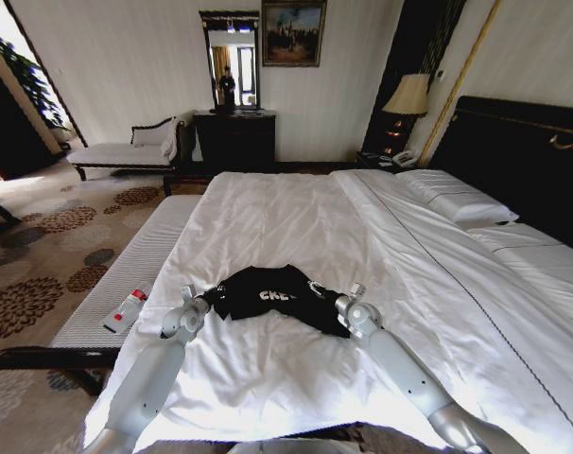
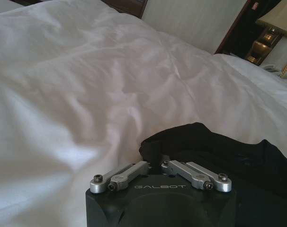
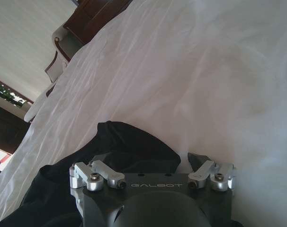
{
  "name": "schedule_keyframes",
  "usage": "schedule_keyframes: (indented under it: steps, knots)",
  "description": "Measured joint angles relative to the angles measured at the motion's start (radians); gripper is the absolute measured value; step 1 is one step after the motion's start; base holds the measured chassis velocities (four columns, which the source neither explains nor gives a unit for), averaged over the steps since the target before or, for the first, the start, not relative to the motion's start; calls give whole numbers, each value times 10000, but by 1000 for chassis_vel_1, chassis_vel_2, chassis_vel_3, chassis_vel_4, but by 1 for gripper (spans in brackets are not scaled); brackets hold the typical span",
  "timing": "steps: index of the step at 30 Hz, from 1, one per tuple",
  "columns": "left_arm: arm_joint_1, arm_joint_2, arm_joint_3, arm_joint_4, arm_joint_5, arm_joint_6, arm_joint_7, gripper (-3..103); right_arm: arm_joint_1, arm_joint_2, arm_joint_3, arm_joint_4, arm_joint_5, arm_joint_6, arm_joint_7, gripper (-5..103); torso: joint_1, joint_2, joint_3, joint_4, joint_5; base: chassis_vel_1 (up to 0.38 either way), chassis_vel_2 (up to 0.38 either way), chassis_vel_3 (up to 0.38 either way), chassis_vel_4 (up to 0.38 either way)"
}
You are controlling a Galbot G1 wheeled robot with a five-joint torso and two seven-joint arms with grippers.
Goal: Fold the clothes on the bed.
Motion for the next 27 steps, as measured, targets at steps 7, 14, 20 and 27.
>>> schedule_keyframes:
  steps: [7, 14, 20, 27]
  knots:
    - [-70, -40, 28, 106, 34, -52, 17, 1, 126, 188, -73, -170, 12, -78, -169, 99, 0, 0, 0, 0, 0, 0, 0, 0, 0]
    - [-93, -64, 49, 175, 73, -109, 43, 1, 189, 194, -88, -301, -154, -52, -488, 78, 0, 0, 0, -1, 0, 0, 0, 0, 0]
    - [-116, -66, 52, 232, 94, -157, 65, 1, 122, 177, -82, -323, -369, -23, -887, 51, -1, 0, 0, -1, 0, 0, 0, 0, 0]
    - [-129, -92, 6, 237, 96, -173, 75, 1, 134, 183, -102, -453, -741, 112, -1216, 30, -2, 0, 0, -1, 0, 0, 0, 0, 0]
